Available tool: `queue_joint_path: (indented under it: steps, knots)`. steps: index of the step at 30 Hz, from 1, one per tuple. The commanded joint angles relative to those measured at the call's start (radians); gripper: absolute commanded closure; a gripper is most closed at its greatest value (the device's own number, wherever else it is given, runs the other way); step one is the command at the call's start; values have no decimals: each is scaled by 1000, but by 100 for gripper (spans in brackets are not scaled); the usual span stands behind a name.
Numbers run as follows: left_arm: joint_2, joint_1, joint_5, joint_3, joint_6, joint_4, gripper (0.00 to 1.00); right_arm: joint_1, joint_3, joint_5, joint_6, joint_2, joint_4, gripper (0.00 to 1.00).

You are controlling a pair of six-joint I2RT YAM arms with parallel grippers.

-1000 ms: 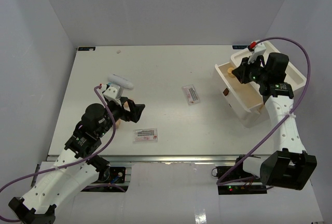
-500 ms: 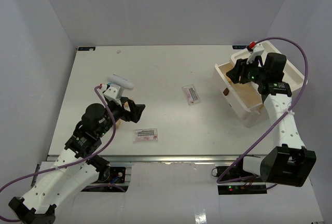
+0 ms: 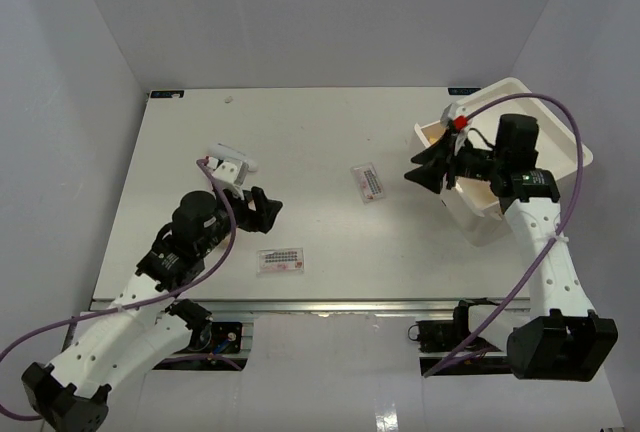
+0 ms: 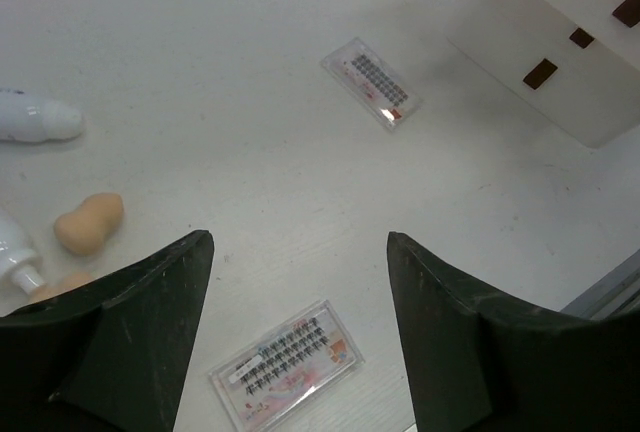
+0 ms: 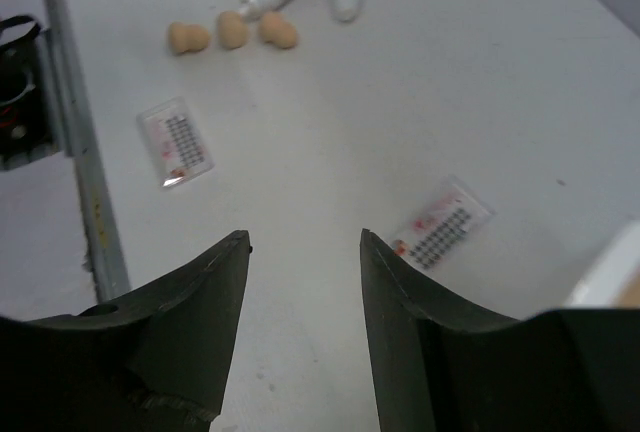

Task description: Organize the makeup

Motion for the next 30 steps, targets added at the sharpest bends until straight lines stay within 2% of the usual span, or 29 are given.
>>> queue_joint_path:
  steps: [1,3,5,9,11,19,24,26,30]
  knots:
    - [165,49,26,40,-58,-56,23,85,-138,-100,-205,-70,-85,46]
    - [262,109,72,69,-67,-71,26,85,-170,-77,-210,-99,-74,45]
    - [362,150,86,121,-60,-105,34,84,-193,-102,-252,-118,-75,44]
    - [516,157,-109,252,-12,-201,36,79,-282,-219,-386,-210,-99,33]
    - [578,158,-164,298,10,-229,35,76,-320,-230,-451,-243,-100,32]
    - [839,179,-298,443,80,-271,36,64,-354,-209,-534,-272,-134,34]
    - [933,191,-340,524,129,-297,37,62,-352,-200,-534,-285,-140,35]
    - [981,194,-352,549,143,-313,41,62,-350,-196,-534,-287,-143,35]
    - [1030,202,-337,559,159,-317,43,61,-348,-193,-534,-292,-146,35]
